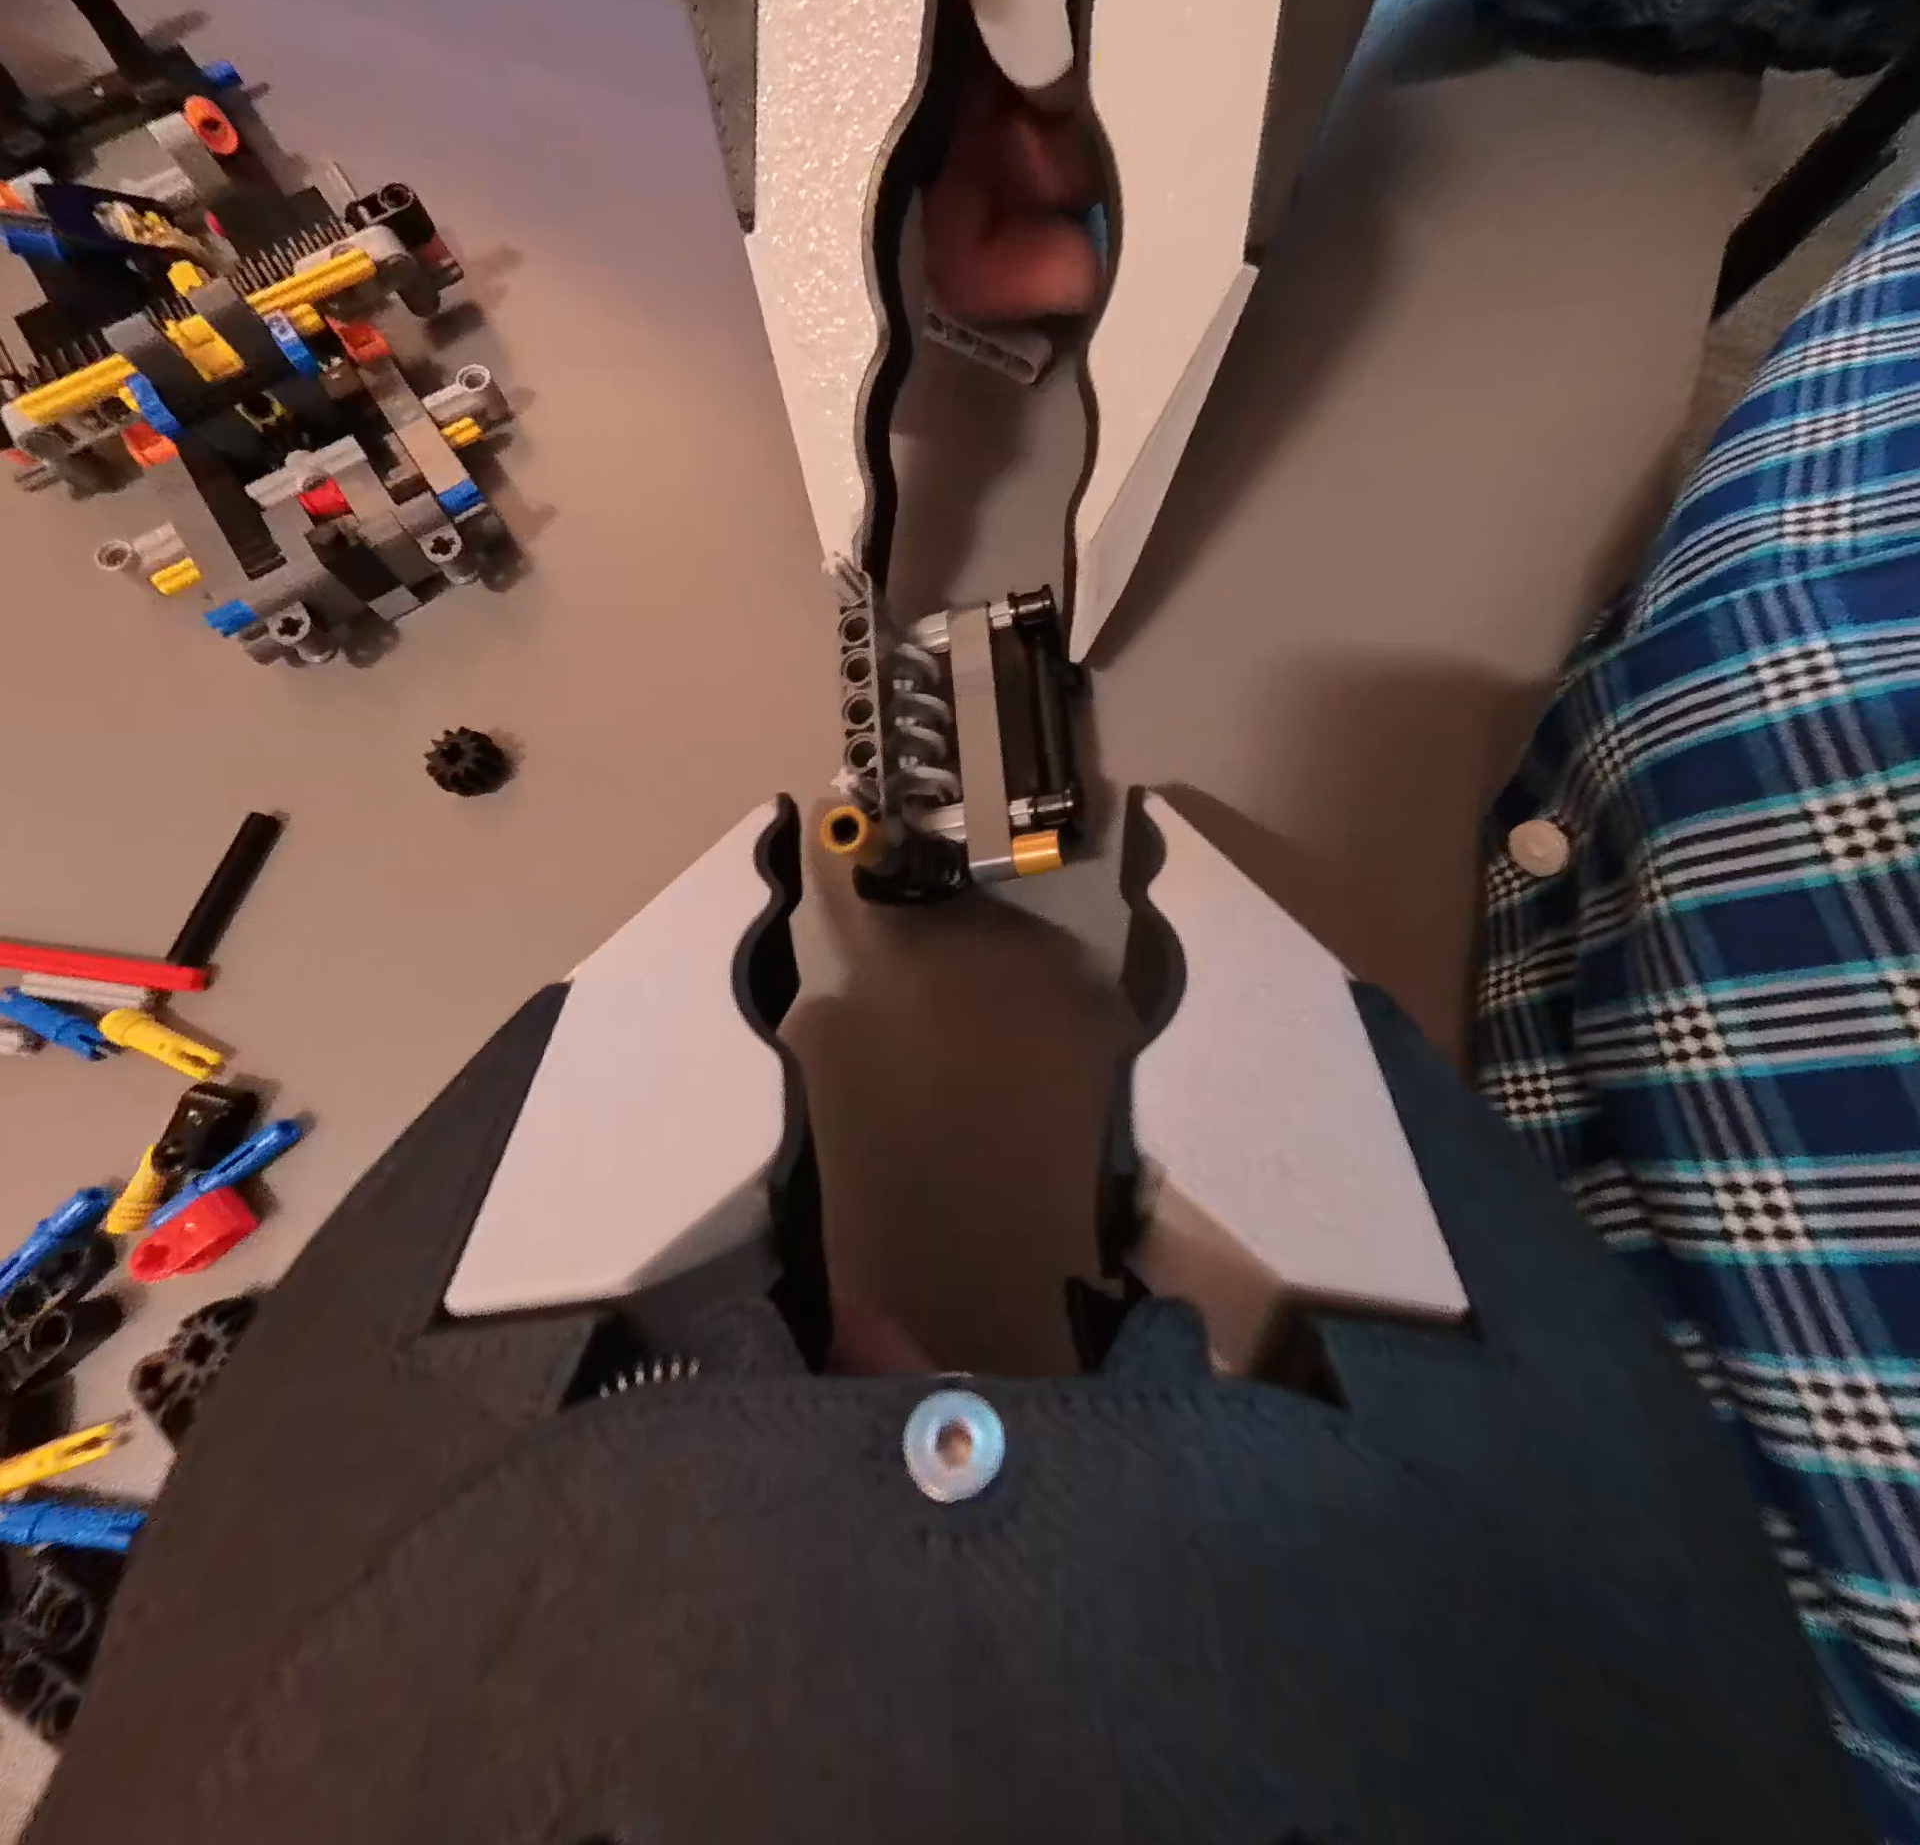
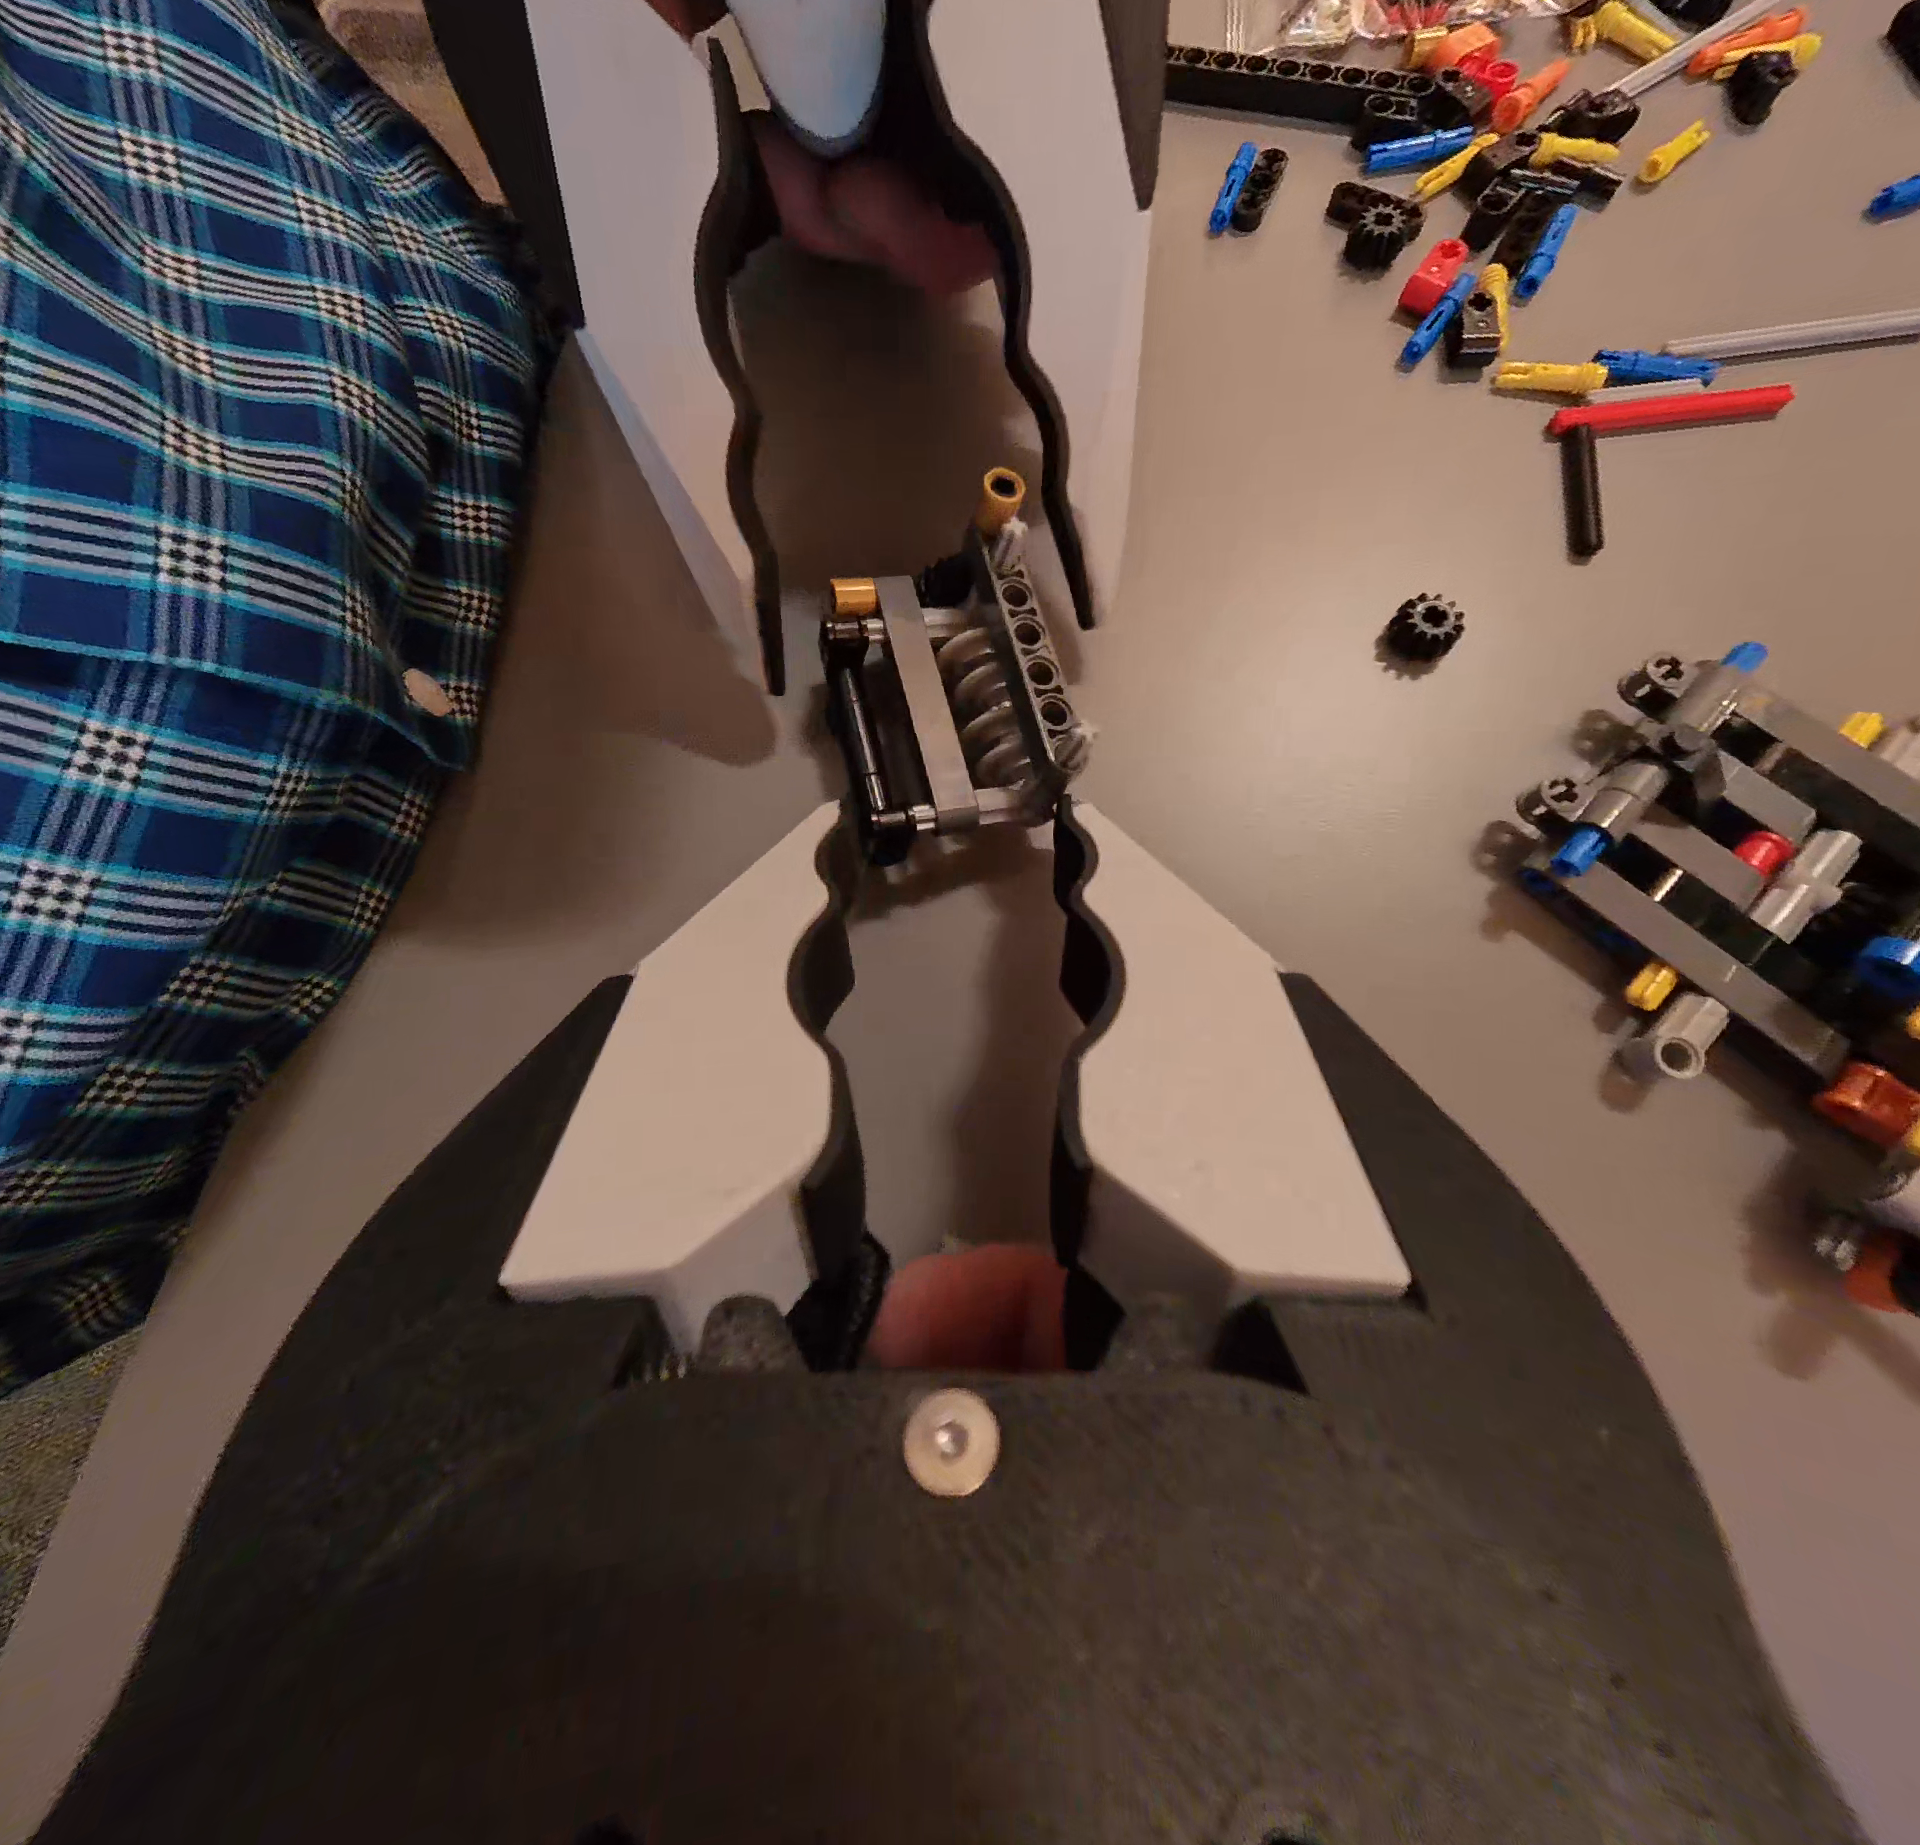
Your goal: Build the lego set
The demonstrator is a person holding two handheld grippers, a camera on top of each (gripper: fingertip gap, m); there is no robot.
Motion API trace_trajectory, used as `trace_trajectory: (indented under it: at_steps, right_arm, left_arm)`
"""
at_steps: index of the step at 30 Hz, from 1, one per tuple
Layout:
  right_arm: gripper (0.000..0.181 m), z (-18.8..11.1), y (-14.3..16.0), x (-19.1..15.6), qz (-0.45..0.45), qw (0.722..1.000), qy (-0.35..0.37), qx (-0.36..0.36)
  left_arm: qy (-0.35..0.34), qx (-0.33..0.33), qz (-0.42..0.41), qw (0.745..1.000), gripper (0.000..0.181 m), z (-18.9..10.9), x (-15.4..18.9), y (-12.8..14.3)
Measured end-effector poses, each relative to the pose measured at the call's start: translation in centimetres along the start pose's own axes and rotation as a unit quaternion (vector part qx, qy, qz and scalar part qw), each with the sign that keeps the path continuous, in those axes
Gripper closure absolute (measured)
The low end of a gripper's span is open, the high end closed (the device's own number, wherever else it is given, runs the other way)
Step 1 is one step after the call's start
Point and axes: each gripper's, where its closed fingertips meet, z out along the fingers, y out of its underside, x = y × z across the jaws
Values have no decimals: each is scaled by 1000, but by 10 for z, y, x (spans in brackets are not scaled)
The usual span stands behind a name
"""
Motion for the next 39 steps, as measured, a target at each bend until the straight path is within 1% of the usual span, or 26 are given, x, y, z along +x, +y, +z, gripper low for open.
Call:
trace_trajectory:
  at_steps: [3, 9, 17, 19, 26, 39]
  right_arm:
    - [147, 0, 0, 1, 6, 1000, 2, -1]
    - [148, 1, -2, 1, 3, 1000, 6, 1]
    - [147, 1, -2, -3, -1, 1000, -5, 0]
    - [135, 0, -3, -3, -4, 1000, -7, -1]
    - [144, 2, -2, -9, -25, 999, -38, -3]
    - [147, 2, -1, -13, -27, 998, -59, -6]
  left_arm:
    - [-18, 1, -7, 1000, 136, 0, -3, 1]
    - [-11, 2, -20, 1000, 138, 0, -1, 1]
    - [9, -3, -14, 1000, 140, 0, 4, 3]
    - [16, -4, -6, 1000, 140, 0, 6, 3]
    - [33, -4, 8, 999, 139, 0, 9, 3]
    - [55, -7, 19, 998, 141, -1, 13, 3]
